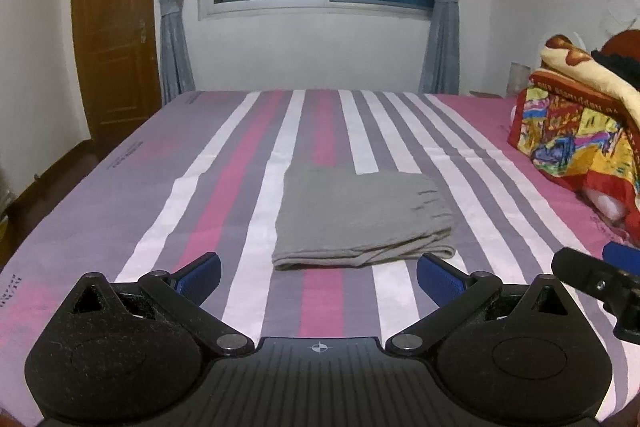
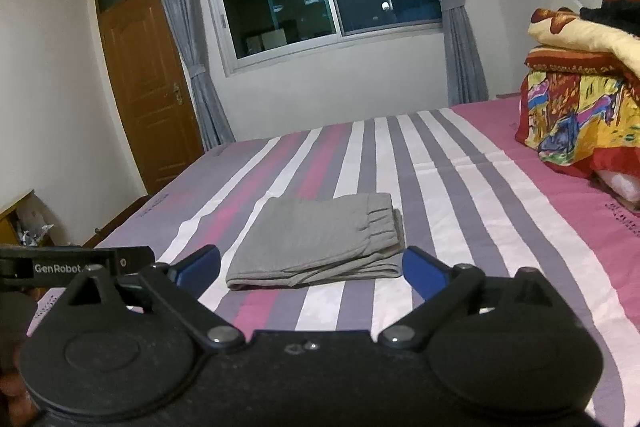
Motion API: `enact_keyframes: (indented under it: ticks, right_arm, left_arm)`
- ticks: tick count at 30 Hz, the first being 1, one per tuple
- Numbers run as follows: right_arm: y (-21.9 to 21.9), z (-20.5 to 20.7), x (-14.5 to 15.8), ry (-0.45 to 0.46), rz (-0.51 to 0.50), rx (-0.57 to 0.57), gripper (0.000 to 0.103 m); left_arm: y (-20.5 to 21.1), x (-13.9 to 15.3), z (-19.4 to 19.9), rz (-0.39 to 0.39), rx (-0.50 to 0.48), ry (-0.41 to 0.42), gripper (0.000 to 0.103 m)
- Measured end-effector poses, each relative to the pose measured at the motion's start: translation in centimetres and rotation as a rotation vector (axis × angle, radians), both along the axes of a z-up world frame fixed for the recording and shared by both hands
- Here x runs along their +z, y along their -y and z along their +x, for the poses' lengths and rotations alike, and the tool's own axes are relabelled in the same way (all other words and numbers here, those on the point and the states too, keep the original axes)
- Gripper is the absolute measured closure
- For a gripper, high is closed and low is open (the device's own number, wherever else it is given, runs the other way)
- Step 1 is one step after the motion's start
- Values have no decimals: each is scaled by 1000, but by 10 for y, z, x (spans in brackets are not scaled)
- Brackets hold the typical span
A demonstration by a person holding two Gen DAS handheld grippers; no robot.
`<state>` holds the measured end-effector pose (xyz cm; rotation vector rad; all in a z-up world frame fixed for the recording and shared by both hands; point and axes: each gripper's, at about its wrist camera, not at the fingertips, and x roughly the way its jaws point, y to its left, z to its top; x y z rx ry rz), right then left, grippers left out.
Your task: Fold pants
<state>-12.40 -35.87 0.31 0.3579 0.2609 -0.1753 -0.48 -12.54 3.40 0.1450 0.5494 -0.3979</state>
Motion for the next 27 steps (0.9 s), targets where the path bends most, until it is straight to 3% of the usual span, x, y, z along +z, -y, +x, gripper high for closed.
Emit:
enact_keyframes:
  ticks: [5,11,17,19,24,27]
  right_arm:
    - [-1,-4,1,4,6,-10,1]
    - [-2,-6,0,1,10,-18,0]
    - [-2,-6,-2,-6,18,-22,0]
    - [-2,-6,-3,-9,19,-20,0]
    - [-2,-4,-3,-9,18,-27,0]
    - [-2,-2,-5,-13,23,-25,0]
  left_arm:
    - [1,4,-4,-20,-23,-9,0]
    - [7,9,-15,33,-21,22,0]
    - [-2,8,-18,-74,-104,-14,0]
    - [-6,6,-19,-82,-88,12,0]
    - [1,11,-25,8,-28,67,0]
    - [2,15,-26,3,-58,50,0]
